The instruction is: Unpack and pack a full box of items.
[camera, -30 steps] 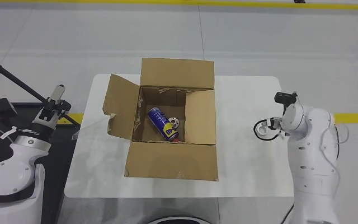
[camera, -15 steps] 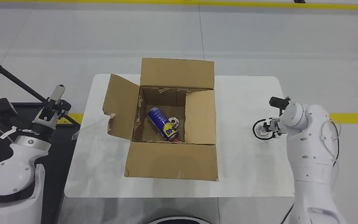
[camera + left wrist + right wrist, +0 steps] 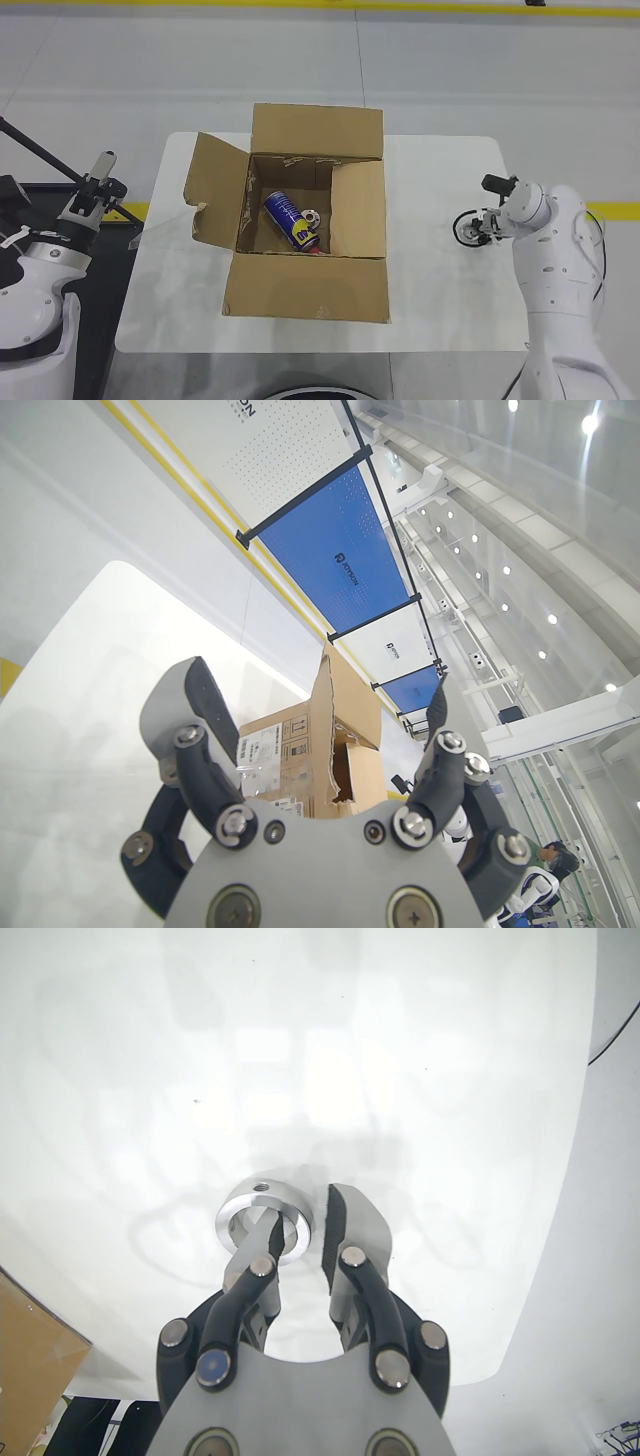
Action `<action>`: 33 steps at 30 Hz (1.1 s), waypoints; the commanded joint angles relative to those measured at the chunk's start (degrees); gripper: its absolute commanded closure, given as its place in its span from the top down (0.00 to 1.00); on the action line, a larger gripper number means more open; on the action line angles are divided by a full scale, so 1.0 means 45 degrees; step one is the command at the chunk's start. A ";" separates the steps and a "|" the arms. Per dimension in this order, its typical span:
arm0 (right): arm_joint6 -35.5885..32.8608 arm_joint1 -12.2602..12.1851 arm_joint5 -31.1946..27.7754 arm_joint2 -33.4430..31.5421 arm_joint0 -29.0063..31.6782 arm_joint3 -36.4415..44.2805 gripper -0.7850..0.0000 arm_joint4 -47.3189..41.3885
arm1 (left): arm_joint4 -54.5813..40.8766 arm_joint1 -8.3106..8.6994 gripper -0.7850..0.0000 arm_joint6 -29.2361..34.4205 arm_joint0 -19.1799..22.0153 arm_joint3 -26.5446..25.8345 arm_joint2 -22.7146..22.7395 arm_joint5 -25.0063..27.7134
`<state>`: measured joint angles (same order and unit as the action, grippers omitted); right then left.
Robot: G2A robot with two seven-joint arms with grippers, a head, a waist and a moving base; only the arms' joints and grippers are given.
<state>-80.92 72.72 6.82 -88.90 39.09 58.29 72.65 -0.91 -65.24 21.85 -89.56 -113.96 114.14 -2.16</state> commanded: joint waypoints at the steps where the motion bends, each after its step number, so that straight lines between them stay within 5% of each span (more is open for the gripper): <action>1: 0.0022 -0.0015 0.0012 0.0036 -0.0022 -0.0076 0.00 -0.0039 | 0.0000 0.0000 1.00 0.0000 0.0000 0.0000 0.0000 0.0000; 11: 0.0499 -0.0098 0.0262 -0.0143 0.0395 0.1645 0.00 -0.0744 | 0.0000 0.0000 1.00 0.0000 0.0000 0.0000 0.0000 0.0000; 20: 0.2626 0.0141 0.1919 0.0644 0.2779 0.9356 0.00 -0.2201 | 0.0000 0.0000 1.00 0.0000 0.0000 0.0000 0.0000 0.0000; 25: 0.4050 0.0384 0.1917 0.2740 0.3372 1.1927 0.00 -0.2862 | 0.0000 0.0000 1.00 0.0000 0.0000 0.0000 0.0000 0.0000; 33: 0.5374 0.1144 0.2126 0.7645 0.1451 0.9899 0.00 -0.2265 | 0.0000 0.0000 1.00 0.0000 0.0000 0.0000 0.0000 0.0000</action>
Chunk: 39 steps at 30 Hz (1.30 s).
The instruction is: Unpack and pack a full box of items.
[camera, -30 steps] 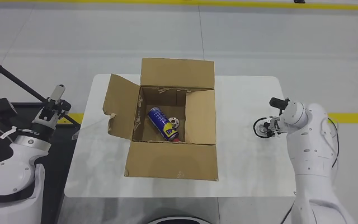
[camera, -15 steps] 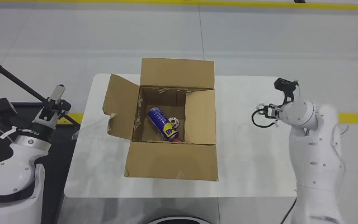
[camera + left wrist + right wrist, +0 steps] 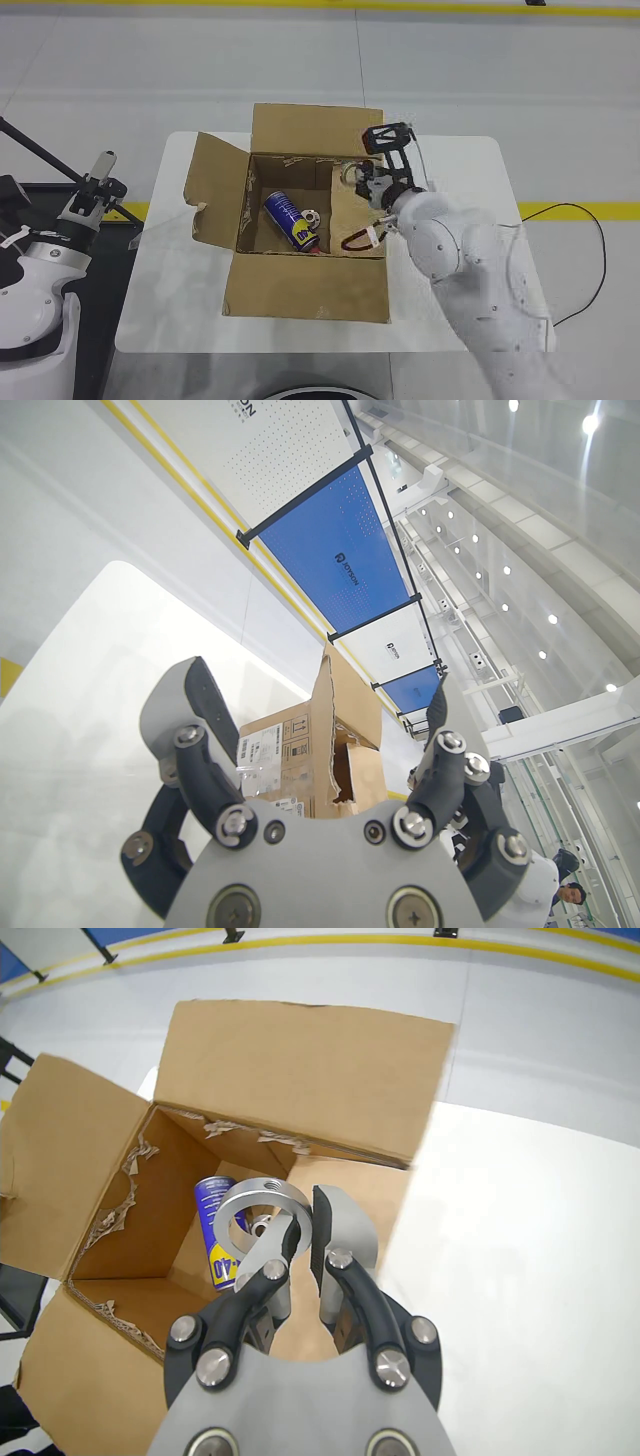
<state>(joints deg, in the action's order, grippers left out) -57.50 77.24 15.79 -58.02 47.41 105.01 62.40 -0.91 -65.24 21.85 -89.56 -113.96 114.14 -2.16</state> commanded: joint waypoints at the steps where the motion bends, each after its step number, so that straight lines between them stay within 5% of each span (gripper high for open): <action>1: 0.0256 0.0266 0.0215 0.1236 -0.0711 -0.0908 0.00 0.0000 | 0.0000 0.0000 1.00 0.0000 0.0000 0.0000 0.0000 0.0000; 10: 0.0185 0.1328 0.0874 0.4123 -0.3067 -0.4681 0.01 0.0998 | 0.0000 0.0000 1.00 0.0000 0.0000 0.0000 0.0000 0.0000; 16: -0.0257 0.1834 0.1120 0.4743 -0.3651 -0.6028 0.00 0.1102 | 0.0000 0.0000 1.00 0.0000 0.0000 0.0000 0.0000 0.0000; 25: -0.0445 0.2153 0.0929 0.4658 -0.3720 -0.6565 0.41 0.1276 | 0.0000 0.0000 1.00 0.0000 0.0000 0.0000 0.0000 0.0000; 36: -0.0389 0.2119 0.0578 0.3895 -0.2942 -0.5081 0.48 0.1885 | -0.0070 0.0029 1.00 0.0506 -0.0185 -0.0148 0.0126 0.0584; 39: -0.0032 0.1941 0.0435 0.3200 -0.2154 -0.3553 0.95 0.1968 | -0.0162 0.0095 1.00 0.1658 -0.0443 -0.0202 0.0232 0.1132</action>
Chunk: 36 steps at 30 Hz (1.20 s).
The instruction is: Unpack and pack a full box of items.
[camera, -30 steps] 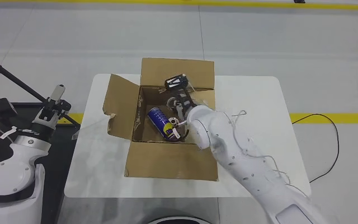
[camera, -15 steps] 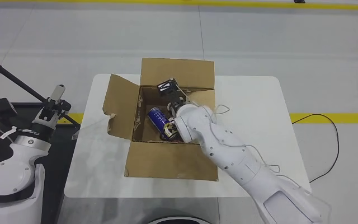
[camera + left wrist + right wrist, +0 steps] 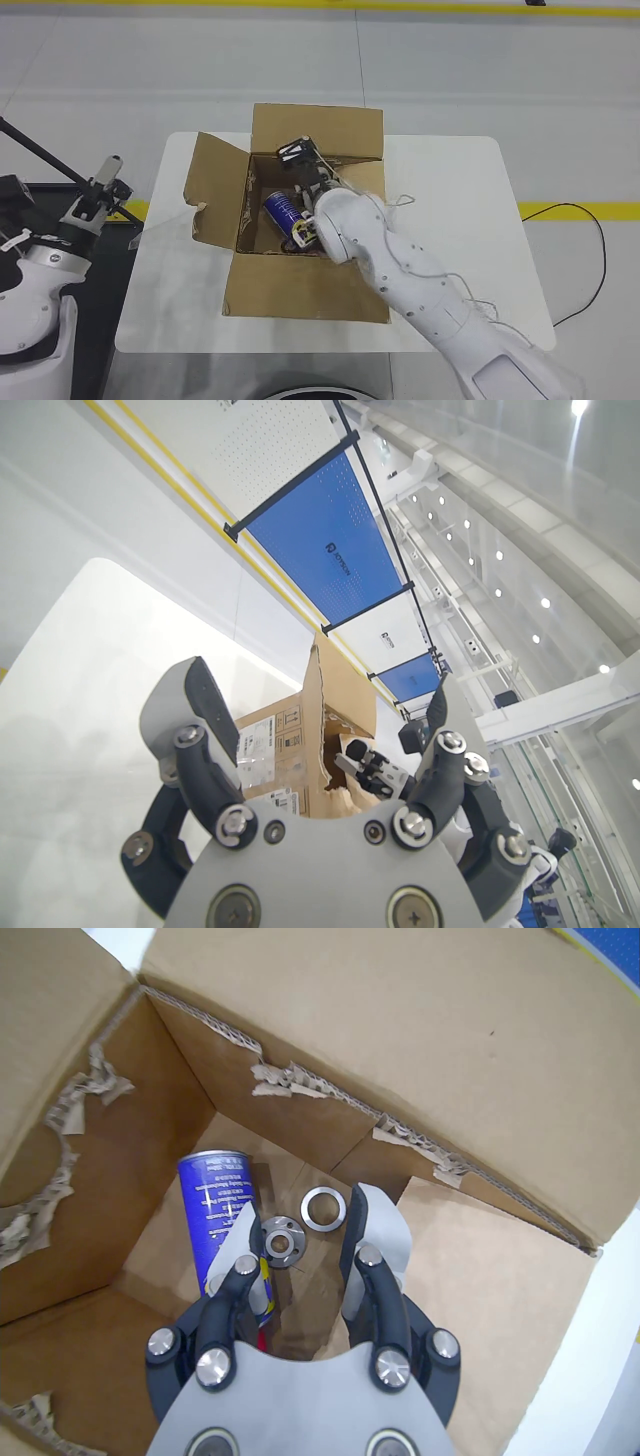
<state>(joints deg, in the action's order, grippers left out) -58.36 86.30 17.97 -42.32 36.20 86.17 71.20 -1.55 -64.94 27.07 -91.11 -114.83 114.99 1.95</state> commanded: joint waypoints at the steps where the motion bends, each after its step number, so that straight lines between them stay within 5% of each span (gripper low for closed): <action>1: 0.0338 -0.0140 -0.0145 -0.0545 0.0645 0.1182 1.00 -0.0001 | -0.0123 0.0041 1.00 0.0793 -0.0171 0.0007 0.0052 0.0370; 10: 0.2973 -0.0743 -0.0854 -0.3180 0.4162 0.5747 1.00 -0.0064 | -0.0347 0.0285 1.00 0.4554 -0.0907 -0.0197 0.0151 0.1658; 17: 0.6569 -0.1007 -0.1146 -0.5376 0.7021 0.7578 1.00 -0.1054 | -0.0233 0.0339 1.00 0.4988 -0.1243 -0.0550 -0.0411 0.1944; 36: 0.7007 -0.1022 -0.1122 -0.5581 0.7382 0.7595 1.00 -0.1175 | 0.0378 0.0418 1.00 0.4403 -0.0852 -0.1849 -0.2524 0.1103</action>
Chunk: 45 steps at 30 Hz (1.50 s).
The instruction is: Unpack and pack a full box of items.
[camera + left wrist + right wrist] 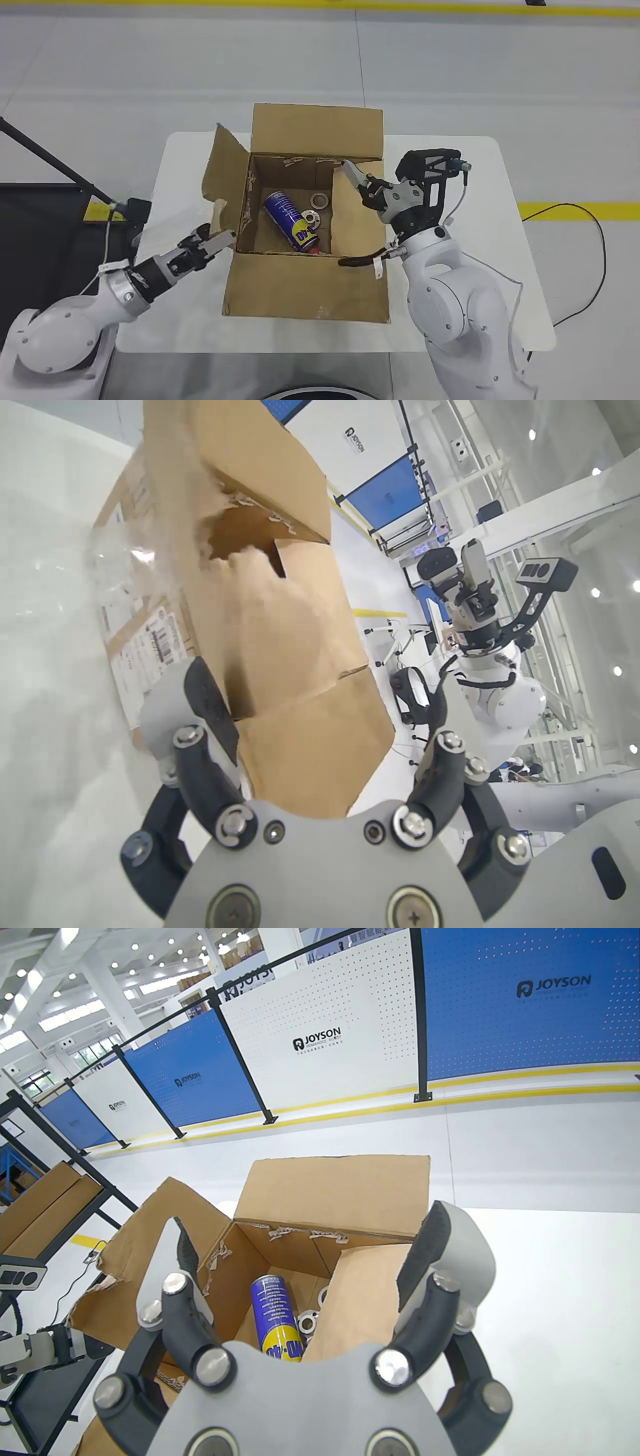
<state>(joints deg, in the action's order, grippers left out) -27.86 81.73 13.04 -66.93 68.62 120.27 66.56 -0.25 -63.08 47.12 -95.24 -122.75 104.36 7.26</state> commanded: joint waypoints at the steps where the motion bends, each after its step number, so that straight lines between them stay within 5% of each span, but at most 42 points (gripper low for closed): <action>1: 0.0438 -0.0014 -0.0083 -0.0263 0.0358 0.0104 1.00 -0.0344 | 0.0138 0.0010 1.00 -0.0066 0.0134 -0.0158 -0.0296 -0.0129; 17: 0.2243 -0.0310 -0.1638 -0.3576 0.3260 0.1053 1.00 -0.2622 | 0.1771 -0.0022 1.00 -0.1035 0.2137 0.0476 -0.3406 -0.2134; 26: 0.2241 -0.0352 -0.1907 -0.3865 0.3558 0.1033 1.00 -0.2793 | 0.2232 -0.0042 1.00 -0.1259 0.2757 0.0814 -0.4287 -0.2920; 36: 0.2241 -0.0352 -0.1907 -0.3865 0.3558 0.1033 1.00 -0.2793 | 0.1692 0.0016 1.00 -0.1460 0.2577 0.0398 -0.3671 -0.3043; 45: 0.2680 -0.0328 -0.2194 -0.3622 0.3322 0.0645 1.00 -0.3177 | -0.0649 0.0076 1.00 -0.1943 0.1376 -0.0495 -0.0772 -0.3166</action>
<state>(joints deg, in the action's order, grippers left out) -16.85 80.20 3.75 -83.73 84.29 124.27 52.98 -1.08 -62.81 37.70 -87.96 -125.21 98.15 -7.02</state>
